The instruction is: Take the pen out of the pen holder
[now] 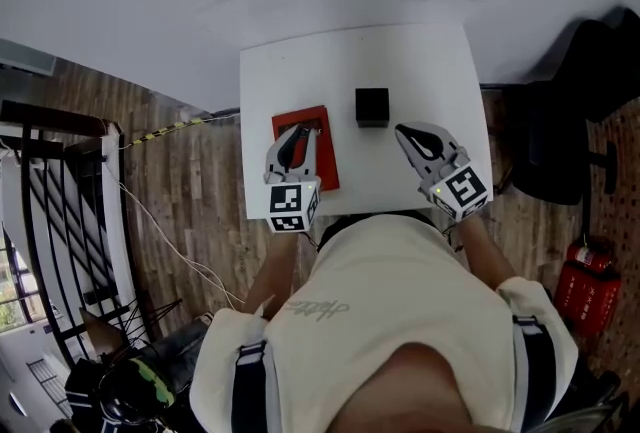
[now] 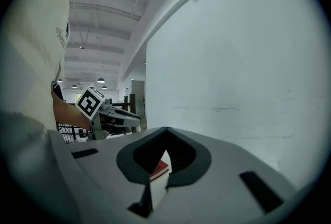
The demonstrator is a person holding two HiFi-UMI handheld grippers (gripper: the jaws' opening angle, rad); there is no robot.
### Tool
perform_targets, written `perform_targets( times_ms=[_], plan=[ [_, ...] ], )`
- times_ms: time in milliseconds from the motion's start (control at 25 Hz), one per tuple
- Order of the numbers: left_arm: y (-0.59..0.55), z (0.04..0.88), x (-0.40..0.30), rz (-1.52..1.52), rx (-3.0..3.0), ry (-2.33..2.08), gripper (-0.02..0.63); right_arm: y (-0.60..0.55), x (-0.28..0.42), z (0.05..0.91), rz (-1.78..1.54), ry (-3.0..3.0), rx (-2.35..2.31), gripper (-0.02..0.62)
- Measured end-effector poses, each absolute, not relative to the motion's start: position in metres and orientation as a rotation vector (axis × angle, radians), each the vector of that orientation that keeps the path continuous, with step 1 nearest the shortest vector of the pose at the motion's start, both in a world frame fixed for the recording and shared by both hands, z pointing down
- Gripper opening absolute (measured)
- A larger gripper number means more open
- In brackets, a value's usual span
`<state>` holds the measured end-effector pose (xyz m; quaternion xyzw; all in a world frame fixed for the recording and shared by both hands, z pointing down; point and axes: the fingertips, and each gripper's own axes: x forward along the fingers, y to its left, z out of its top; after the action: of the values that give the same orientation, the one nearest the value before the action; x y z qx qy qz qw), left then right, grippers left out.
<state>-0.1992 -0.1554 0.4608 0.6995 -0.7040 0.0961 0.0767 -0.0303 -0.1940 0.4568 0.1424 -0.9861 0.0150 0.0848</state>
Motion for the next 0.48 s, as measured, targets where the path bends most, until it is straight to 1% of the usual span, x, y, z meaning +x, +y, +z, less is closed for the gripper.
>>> perform_targets(
  times_ms=[480],
  plan=[
    [-0.143, 0.462, -0.205, 0.297, 2.103, -2.109, 0.078, -0.190, -0.033, 0.457, 0.010, -2.905, 0.411, 0.008]
  ],
)
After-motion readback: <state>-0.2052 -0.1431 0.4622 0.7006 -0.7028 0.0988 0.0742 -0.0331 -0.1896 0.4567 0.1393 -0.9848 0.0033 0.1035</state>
